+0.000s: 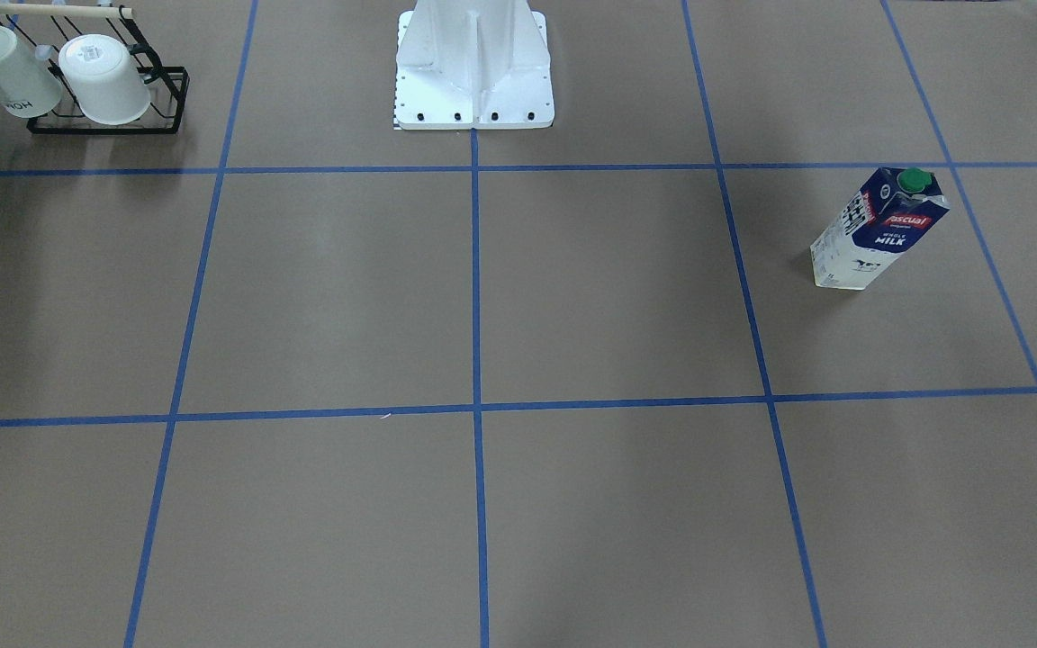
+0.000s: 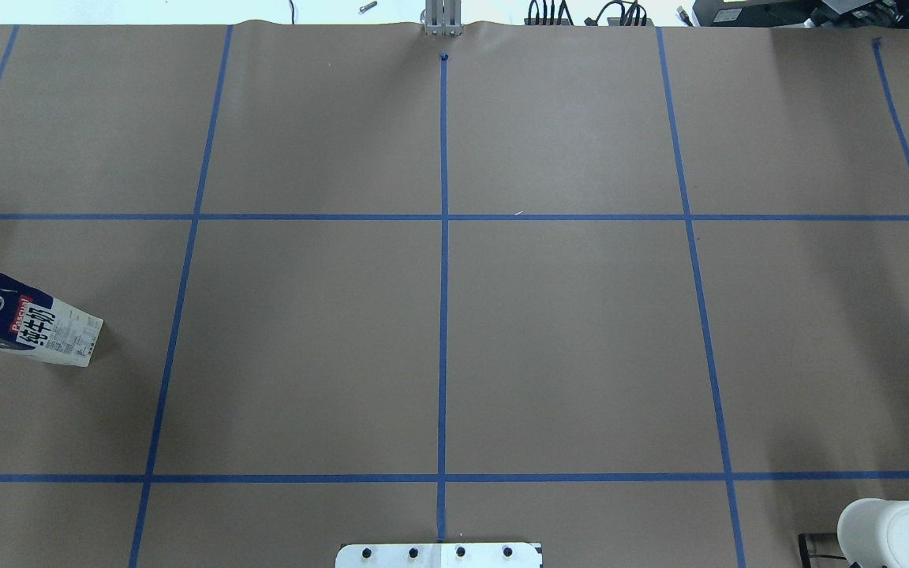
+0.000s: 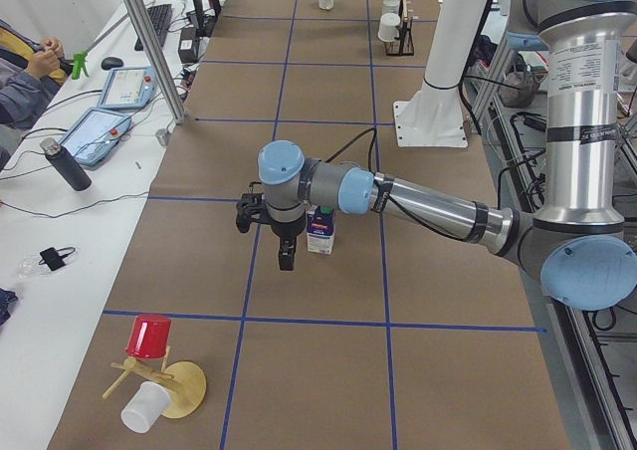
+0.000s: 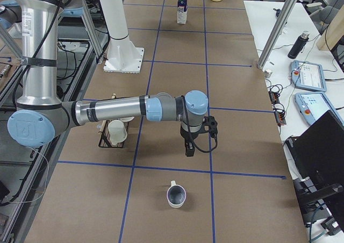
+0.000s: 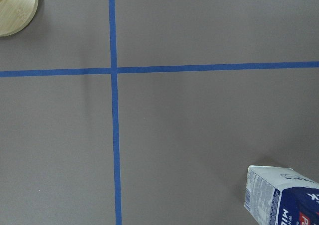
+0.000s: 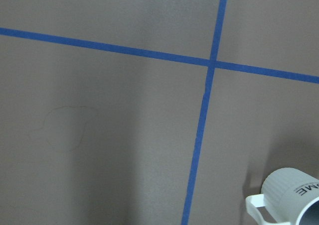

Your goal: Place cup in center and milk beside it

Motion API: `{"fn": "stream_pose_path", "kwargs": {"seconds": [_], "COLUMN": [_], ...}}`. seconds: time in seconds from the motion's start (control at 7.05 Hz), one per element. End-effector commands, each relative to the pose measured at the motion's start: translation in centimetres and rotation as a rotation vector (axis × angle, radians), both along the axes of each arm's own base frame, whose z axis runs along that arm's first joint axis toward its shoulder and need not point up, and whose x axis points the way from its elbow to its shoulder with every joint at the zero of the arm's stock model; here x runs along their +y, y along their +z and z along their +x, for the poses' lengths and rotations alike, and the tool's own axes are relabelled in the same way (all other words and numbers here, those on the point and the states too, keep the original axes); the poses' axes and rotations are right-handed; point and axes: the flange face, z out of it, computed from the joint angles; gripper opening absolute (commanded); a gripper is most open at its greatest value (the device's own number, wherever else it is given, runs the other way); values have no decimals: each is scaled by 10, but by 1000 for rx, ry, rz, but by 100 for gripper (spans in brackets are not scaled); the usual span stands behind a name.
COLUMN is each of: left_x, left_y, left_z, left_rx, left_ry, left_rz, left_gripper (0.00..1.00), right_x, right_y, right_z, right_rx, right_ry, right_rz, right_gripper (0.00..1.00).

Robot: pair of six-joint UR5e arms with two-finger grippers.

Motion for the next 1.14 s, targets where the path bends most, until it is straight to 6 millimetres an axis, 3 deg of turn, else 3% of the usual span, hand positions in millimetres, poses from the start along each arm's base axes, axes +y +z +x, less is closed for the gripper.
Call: {"fn": "stream_pose_path", "kwargs": {"seconds": [0.0,0.14,0.28,0.57,0.99], "left_x": [1,1,1,1,0], "left_y": [1,1,1,-1,-3], "left_z": [0,-1,0,-1,-1], "left_rx": [0,0,0,0,-2], "left_ry": [0,-1,0,-1,-2], "left_rz": [-2,-2,-2,1,6], "left_gripper": [98,98,98,98,98], "right_x": [3,9,13,27,25], "right_y": [61,112,137,168,183], "right_z": [25,39,47,63,68], "right_rx": [3,10,12,10,15], "right_ry": [-5,-6,9,23,21], "right_rz": [1,13,41,10,-5], "right_gripper": [100,100,100,100,97]}}
